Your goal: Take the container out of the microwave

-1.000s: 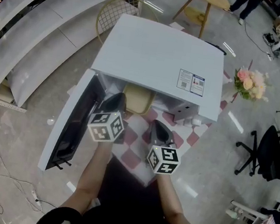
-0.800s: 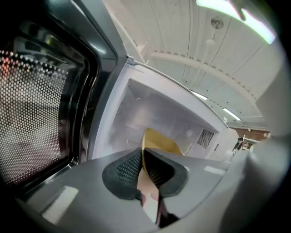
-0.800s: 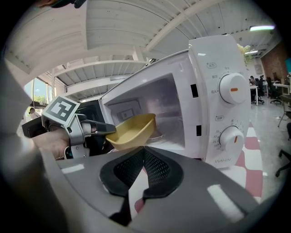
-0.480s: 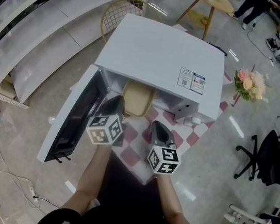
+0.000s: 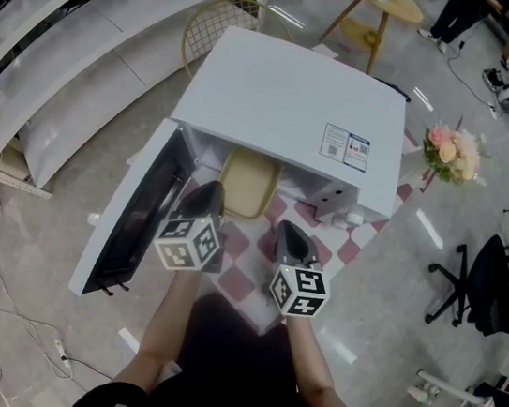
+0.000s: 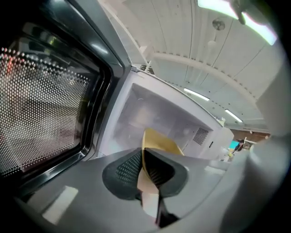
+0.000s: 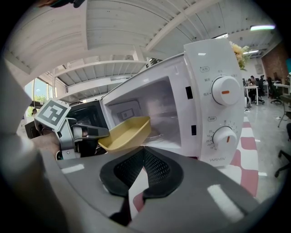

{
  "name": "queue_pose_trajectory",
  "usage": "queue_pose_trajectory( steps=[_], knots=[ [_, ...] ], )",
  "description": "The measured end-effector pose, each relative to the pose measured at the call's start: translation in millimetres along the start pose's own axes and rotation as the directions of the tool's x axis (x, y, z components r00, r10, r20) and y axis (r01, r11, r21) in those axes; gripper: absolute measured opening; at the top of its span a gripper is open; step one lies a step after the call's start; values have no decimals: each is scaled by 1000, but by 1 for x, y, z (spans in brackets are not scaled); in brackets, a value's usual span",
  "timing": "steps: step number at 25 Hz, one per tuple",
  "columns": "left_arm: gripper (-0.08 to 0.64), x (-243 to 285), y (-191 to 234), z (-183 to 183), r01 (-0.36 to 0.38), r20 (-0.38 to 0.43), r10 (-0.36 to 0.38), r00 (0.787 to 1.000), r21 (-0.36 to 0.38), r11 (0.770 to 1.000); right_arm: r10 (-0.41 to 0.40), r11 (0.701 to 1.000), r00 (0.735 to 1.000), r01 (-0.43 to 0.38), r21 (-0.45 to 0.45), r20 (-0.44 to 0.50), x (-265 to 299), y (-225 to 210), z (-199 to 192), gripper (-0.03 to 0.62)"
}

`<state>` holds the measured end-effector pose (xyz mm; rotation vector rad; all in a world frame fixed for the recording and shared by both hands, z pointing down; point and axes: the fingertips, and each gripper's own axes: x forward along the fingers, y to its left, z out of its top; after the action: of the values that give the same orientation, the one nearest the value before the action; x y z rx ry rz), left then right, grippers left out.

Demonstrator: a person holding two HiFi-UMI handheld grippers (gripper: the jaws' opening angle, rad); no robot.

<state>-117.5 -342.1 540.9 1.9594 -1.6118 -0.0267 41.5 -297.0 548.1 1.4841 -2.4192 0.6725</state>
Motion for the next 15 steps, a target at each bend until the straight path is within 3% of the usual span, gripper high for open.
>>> queue_pose_trajectory(
  steps=[15],
  knots=[
    [26,-24,-5,-9,35,-50,-34,998,4,999,-60,997,998,59,46,10,-32,8,-3,1]
  ],
)
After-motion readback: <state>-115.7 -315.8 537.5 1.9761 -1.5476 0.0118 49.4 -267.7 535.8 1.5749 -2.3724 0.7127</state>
